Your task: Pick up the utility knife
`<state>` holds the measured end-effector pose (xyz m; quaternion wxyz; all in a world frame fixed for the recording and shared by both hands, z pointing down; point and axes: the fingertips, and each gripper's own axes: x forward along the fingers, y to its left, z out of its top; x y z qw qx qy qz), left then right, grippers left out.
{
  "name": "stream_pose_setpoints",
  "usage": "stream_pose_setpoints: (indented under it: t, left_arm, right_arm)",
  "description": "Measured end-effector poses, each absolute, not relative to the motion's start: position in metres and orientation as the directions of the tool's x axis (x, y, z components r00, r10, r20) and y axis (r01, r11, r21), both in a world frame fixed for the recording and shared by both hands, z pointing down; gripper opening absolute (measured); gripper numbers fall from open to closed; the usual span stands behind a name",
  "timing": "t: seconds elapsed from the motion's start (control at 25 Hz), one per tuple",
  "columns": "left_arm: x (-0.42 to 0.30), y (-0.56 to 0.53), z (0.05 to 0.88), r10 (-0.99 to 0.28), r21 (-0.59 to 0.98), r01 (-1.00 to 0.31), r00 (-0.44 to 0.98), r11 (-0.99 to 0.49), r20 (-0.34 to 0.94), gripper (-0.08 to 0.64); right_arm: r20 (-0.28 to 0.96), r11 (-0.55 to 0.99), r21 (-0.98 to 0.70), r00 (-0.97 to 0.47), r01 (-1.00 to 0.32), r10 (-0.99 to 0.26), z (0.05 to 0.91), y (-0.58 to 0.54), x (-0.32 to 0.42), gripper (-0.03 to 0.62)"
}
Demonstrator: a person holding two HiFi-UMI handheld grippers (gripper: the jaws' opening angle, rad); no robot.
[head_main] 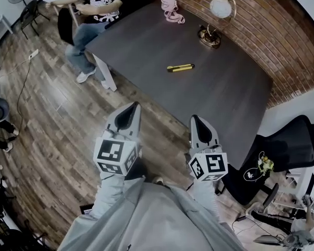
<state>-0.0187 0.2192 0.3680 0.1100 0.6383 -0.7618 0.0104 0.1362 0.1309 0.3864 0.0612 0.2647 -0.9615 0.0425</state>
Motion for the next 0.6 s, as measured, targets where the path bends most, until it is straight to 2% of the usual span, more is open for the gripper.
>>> stream_pose_setpoints:
  t: [0.28, 0.6]
  left_arm:
    - [-0.1, 0.203, 0.368, -0.97, 0.11, -0.978, -0.157, 0.179, 0.184, 0.018]
    - [-0.148, 0.187, 0.37, -0.968, 0.099, -0.981, -0.146, 0.168, 0.203, 0.018]
  right_arm:
    - [0.138, 0.839, -0.053, -0.836, -0.541, -0.531, 0.387, 0.111, 0.069, 0.018]
    - [0.178, 0.811, -0.094, -0.811, -0.578, -0.557, 0.402, 0.084, 0.035, 0.018]
